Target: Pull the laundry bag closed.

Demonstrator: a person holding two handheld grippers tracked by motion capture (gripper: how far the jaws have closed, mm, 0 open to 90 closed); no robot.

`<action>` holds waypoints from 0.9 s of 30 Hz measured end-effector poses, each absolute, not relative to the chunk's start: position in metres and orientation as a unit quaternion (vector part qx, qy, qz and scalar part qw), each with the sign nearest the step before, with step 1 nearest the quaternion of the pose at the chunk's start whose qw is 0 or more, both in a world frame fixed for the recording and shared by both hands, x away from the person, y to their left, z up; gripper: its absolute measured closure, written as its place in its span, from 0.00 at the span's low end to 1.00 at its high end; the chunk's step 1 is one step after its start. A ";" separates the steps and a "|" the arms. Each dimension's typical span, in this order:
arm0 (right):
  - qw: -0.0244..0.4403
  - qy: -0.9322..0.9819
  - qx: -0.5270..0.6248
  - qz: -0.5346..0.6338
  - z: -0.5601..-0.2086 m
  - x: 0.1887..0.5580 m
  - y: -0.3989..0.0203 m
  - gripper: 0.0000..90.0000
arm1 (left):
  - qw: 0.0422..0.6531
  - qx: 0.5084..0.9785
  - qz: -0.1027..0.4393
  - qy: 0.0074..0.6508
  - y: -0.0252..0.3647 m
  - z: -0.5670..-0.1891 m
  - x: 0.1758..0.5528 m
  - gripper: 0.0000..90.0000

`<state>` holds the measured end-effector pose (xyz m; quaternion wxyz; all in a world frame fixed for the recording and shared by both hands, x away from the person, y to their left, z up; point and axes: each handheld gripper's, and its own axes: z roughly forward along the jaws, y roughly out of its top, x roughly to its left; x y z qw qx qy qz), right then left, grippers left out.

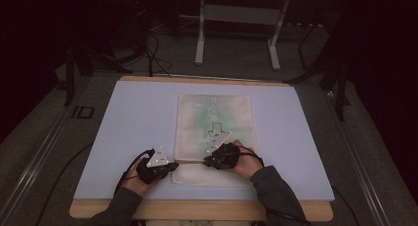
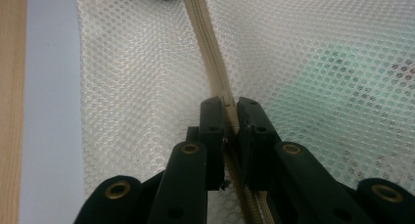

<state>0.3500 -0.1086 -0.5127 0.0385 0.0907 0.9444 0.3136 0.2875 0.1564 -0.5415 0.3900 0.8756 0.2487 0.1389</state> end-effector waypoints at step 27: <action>0.037 0.944 0.095 0.313 -0.512 0.351 -0.115 0.91 | 0.391 0.875 0.137 0.250 0.157 -0.542 0.288 1.00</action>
